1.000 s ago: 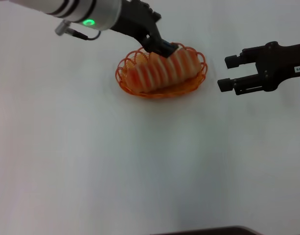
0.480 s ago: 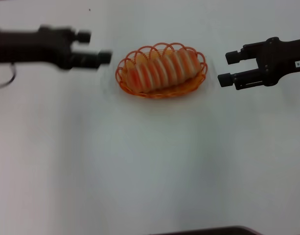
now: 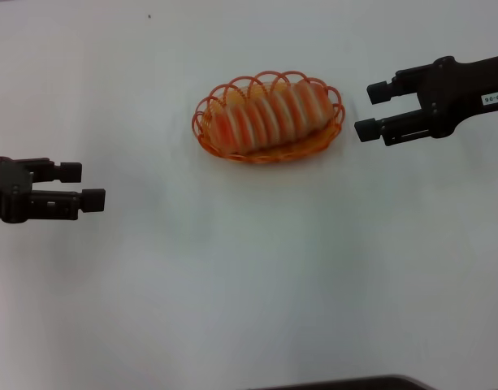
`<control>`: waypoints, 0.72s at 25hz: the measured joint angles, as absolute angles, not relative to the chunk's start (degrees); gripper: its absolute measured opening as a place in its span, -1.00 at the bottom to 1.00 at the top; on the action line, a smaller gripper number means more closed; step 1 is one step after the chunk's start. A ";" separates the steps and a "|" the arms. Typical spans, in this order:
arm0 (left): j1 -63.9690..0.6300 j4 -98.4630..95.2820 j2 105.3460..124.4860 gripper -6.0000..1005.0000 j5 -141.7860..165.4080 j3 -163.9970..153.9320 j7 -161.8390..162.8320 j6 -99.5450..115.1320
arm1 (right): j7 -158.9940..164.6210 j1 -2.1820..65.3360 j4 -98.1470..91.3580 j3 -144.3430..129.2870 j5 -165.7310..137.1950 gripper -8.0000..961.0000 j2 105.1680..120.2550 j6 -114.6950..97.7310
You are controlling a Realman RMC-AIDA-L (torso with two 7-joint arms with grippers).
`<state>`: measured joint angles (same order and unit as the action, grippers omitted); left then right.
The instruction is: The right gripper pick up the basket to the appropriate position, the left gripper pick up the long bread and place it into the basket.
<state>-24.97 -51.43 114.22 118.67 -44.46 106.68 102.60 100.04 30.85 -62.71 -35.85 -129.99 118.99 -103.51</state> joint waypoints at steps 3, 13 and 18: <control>-24.87 -51.45 114.55 0.77 118.52 -44.31 106.67 102.64 | 100.46 30.90 -62.69 -36.37 -130.16 0.59 118.94 -103.47; -26.13 -51.57 115.83 0.77 118.25 -41.01 106.29 102.27 | 100.55 30.28 -62.66 -36.48 -130.17 0.59 118.73 -103.47; -26.63 -51.56 116.33 0.77 118.17 -40.73 106.27 102.17 | 100.55 30.25 -62.66 -36.48 -130.92 0.59 118.74 -103.41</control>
